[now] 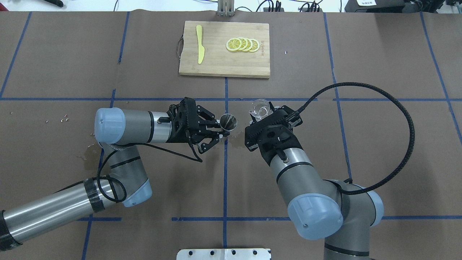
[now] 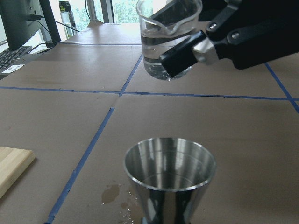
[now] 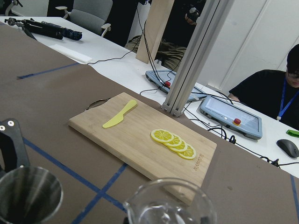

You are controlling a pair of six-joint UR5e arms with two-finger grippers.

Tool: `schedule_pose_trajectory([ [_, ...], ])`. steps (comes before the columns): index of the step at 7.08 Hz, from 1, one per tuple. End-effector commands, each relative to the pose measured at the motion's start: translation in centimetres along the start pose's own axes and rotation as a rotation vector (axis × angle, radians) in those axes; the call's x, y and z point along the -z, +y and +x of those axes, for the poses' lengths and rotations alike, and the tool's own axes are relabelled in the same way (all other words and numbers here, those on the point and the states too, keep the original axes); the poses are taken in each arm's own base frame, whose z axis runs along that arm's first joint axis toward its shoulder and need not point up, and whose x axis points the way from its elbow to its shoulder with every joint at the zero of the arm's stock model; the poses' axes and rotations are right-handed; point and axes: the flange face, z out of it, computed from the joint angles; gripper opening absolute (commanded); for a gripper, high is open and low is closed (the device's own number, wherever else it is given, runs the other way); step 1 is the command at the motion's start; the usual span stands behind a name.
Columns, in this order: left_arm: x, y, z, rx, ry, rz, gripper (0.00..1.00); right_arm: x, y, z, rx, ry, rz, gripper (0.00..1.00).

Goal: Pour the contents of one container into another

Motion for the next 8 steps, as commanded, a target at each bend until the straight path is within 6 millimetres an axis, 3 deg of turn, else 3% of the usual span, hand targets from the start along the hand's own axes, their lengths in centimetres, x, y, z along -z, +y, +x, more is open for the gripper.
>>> schedule_pose_trajectory([
  [1, 0.0, 0.0, 0.0, 0.0, 0.0, -0.001, 0.0, -0.1, -0.9, -1.2, 0.053, 0.025, -0.036, 0.0],
  [4, -0.1, 0.0, 0.1, 0.001, 0.002, -0.001, 0.0, -0.1, -2.5, -2.3, 0.142, 0.068, -0.036, 0.0],
  [8, -0.2, -0.2, 0.1, 0.002, 0.002, 0.0, 0.0, -1.0, -2.2, -3.7, 0.169, 0.087, -0.044, 0.0],
])
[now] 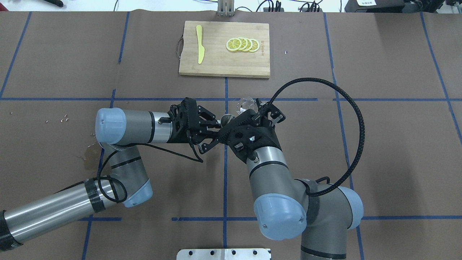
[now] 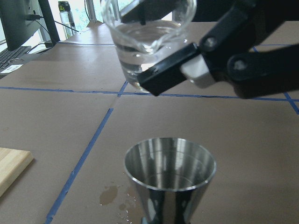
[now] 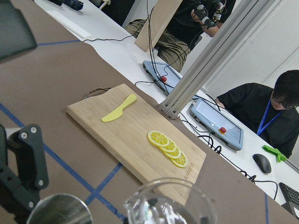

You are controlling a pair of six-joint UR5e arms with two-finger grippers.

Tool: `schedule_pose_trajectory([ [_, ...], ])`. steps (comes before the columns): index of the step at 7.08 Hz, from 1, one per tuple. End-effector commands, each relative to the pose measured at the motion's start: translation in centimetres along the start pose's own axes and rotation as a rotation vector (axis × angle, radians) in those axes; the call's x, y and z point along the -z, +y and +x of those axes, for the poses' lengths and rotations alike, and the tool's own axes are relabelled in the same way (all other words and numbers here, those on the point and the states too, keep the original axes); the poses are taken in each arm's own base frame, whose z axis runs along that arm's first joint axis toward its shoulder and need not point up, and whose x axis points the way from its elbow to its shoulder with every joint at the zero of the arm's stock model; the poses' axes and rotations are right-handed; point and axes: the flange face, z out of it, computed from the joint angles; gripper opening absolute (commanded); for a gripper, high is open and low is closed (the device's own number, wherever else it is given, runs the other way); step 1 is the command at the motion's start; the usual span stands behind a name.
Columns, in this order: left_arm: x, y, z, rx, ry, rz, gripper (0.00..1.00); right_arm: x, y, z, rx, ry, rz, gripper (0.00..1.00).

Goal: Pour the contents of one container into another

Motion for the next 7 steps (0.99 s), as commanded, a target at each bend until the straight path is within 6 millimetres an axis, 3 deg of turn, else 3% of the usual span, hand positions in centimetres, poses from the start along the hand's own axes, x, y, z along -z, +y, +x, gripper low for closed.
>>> schedule_pose_trajectory([
  [1, -0.02, -0.03, 0.0, -0.001, 0.0, 0.0, 0.0, -0.1, 0.29, -0.66, 0.018, 0.005, -0.002, 0.0],
  [7, 0.06, 0.05, -0.1, 0.0, -0.002, -0.002, 0.0, 0.68, 0.33, -1.63, 0.072, 0.025, 0.008, 0.0],
])
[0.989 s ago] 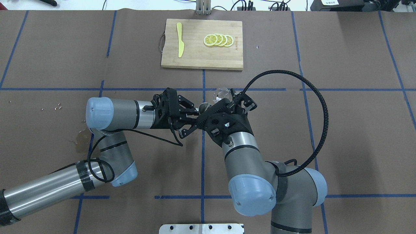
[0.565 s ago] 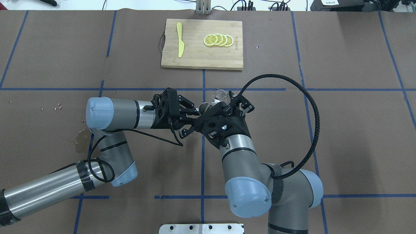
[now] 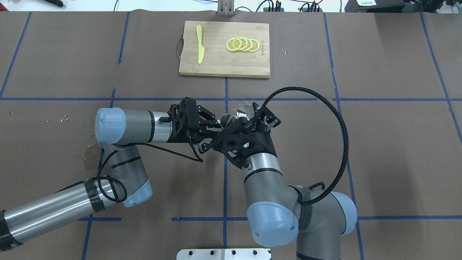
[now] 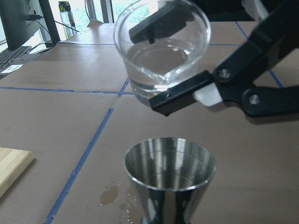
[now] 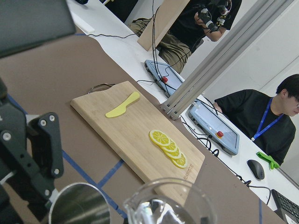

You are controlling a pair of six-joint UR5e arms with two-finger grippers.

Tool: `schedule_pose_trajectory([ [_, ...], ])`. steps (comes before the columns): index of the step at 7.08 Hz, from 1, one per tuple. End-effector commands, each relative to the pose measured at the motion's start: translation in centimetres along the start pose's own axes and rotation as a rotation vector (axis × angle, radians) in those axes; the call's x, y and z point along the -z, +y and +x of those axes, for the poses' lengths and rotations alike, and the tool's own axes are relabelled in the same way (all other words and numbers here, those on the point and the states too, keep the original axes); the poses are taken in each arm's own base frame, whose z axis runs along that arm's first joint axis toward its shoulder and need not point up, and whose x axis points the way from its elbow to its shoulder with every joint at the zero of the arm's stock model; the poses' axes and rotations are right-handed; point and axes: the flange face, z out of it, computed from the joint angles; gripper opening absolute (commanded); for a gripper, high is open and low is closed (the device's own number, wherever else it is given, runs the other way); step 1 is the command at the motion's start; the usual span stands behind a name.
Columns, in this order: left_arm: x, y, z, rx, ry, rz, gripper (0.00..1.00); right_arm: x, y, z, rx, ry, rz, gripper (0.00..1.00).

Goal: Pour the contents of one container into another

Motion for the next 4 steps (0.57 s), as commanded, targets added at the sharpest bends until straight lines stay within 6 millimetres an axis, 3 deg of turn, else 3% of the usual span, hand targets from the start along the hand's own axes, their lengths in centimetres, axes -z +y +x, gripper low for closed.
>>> schedule_pose_trajectory([
  [1, 0.0, 0.0, 0.0, 0.0, 0.0, 0.0, 0.0, 0.2, 0.1, -0.2, 0.076, 0.024, -0.008, 0.0],
  [4, 0.0, -0.1, 0.0, -0.002, 0.0, 0.001, 0.0, 0.3, -1.6, -0.3, 0.279, 0.09, -0.029, 0.0],
])
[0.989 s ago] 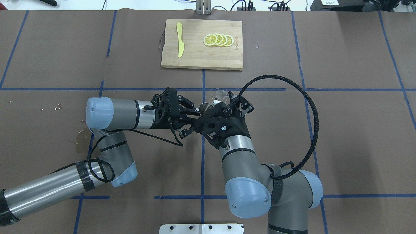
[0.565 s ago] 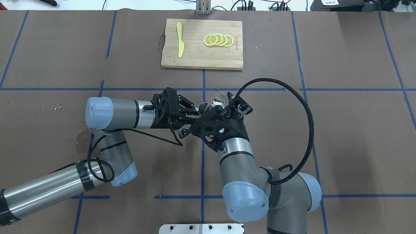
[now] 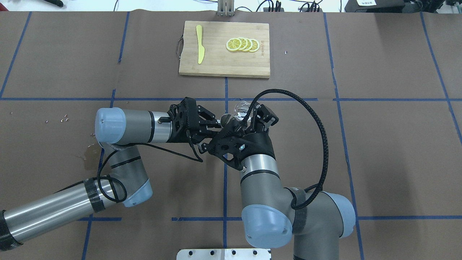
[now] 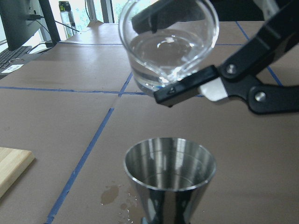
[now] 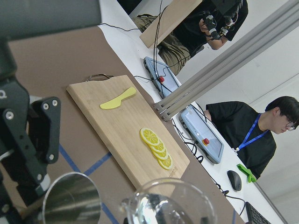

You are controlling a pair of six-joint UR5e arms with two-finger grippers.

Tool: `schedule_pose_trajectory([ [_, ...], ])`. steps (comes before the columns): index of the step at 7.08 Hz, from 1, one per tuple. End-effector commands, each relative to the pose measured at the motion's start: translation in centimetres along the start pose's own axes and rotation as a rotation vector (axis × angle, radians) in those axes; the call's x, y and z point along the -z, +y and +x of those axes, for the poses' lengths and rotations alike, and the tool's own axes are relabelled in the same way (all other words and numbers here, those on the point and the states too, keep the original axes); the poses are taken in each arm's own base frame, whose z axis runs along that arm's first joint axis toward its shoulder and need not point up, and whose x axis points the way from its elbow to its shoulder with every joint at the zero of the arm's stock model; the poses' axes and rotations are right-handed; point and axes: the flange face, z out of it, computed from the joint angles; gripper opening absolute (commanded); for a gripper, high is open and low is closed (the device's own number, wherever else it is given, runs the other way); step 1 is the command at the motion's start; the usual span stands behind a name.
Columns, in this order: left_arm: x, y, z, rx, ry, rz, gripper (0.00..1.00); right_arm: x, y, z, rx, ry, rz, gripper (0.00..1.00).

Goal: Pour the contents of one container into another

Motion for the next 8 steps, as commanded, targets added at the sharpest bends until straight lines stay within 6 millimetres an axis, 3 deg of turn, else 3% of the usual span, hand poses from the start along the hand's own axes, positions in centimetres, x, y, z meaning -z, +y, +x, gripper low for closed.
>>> schedule_pose_trajectory([
  [1, 0.0, 0.01, 0.0, -0.001, 0.0, 0.0, 0.0, 0.33, -0.9, -0.31, 0.138, 0.039, -0.021, 0.0],
  [8, 0.01, 0.0, 0.0, -0.001, 0.0, 0.001, 0.0, 0.46, -0.93, -0.35, 0.319, 0.061, -0.018, 0.0],
])
